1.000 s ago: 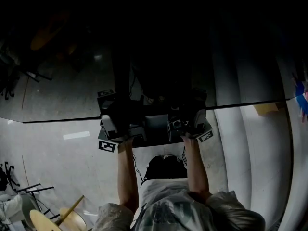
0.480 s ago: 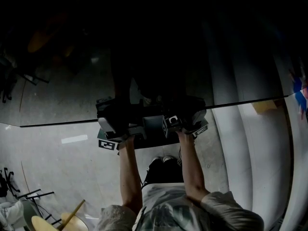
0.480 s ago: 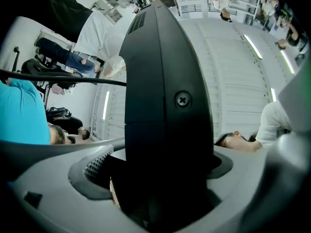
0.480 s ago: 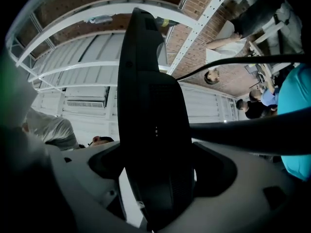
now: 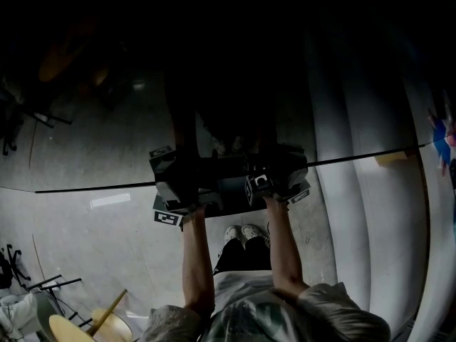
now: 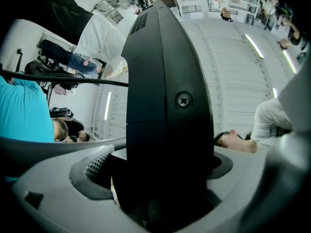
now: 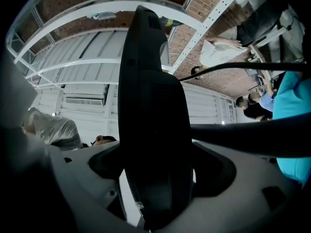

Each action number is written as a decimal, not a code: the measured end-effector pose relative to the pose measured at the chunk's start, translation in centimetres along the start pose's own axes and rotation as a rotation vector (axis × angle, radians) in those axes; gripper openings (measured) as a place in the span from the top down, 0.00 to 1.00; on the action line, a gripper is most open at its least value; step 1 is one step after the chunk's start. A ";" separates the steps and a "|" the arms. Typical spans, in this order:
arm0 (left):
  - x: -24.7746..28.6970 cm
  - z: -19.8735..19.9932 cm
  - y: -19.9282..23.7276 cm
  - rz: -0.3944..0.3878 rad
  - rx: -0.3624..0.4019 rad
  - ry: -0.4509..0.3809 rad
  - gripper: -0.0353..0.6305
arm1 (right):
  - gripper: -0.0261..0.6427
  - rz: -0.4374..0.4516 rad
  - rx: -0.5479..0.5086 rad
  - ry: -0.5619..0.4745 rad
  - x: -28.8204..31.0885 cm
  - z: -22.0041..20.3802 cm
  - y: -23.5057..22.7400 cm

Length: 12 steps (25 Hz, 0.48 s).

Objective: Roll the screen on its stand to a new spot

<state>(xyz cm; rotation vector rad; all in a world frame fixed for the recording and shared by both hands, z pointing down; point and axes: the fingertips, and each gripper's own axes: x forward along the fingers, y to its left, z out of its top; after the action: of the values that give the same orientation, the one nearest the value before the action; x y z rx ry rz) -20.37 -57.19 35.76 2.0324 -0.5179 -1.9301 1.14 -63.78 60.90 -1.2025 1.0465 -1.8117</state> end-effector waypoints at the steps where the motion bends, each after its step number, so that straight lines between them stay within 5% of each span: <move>1: 0.0 0.0 0.0 0.002 0.002 -0.001 0.15 | 0.39 0.004 -0.002 0.000 -0.1 -0.1 0.1; 12: -0.7 0.0 0.5 0.044 0.009 -0.007 0.15 | 0.39 -0.009 0.002 0.000 -1.1 -0.1 -0.5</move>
<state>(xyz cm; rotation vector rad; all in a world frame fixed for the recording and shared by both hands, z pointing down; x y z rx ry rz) -20.40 -57.29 36.58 2.0033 -0.5690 -1.9128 1.33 -62.57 60.91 -1.2081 1.0407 -1.8190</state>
